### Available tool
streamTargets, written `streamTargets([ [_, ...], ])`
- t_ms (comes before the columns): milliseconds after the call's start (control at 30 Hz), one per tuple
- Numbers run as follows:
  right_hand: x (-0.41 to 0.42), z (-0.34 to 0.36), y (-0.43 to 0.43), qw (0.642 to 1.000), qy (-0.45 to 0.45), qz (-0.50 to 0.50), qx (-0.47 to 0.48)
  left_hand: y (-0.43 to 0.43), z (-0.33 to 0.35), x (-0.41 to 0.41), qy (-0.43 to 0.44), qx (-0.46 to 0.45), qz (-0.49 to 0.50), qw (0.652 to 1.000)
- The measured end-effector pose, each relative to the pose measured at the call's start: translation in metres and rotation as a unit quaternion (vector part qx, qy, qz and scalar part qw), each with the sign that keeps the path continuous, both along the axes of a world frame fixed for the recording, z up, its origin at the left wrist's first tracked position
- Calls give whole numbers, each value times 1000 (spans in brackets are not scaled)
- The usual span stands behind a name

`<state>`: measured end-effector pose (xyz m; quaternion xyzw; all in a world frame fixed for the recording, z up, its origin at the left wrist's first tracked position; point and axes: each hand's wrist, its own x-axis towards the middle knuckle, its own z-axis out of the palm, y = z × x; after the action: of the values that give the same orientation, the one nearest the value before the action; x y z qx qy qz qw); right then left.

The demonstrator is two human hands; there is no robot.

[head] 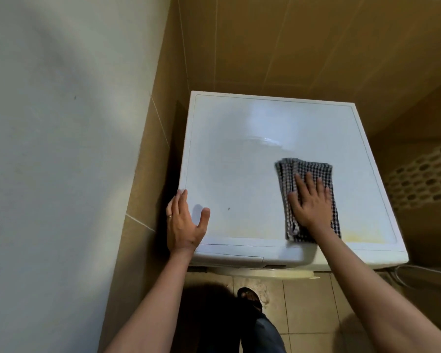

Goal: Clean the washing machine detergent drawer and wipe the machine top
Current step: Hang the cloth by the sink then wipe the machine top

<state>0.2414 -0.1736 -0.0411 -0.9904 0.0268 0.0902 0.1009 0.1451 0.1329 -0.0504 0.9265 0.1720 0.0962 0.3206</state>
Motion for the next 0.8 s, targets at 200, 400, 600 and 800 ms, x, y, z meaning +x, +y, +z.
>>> streamTargets([
  [200, 55, -3, 76, 999, 10, -52, -1, 0, -2, 2, 22, -3, 4, 1000],
  [400, 2, -2, 181, 980, 3, 197, 33, 3, -3, 4, 4, -3, 7, 1000],
  [600, -57, -11, 128, 965, -29, 261, 24, 2, -4, 6, 16, 26, 5, 1000],
  [800, -44, -4, -2, 996, -5, 86, 6, -9, 0, 21, 72, 97, 6, 993],
])
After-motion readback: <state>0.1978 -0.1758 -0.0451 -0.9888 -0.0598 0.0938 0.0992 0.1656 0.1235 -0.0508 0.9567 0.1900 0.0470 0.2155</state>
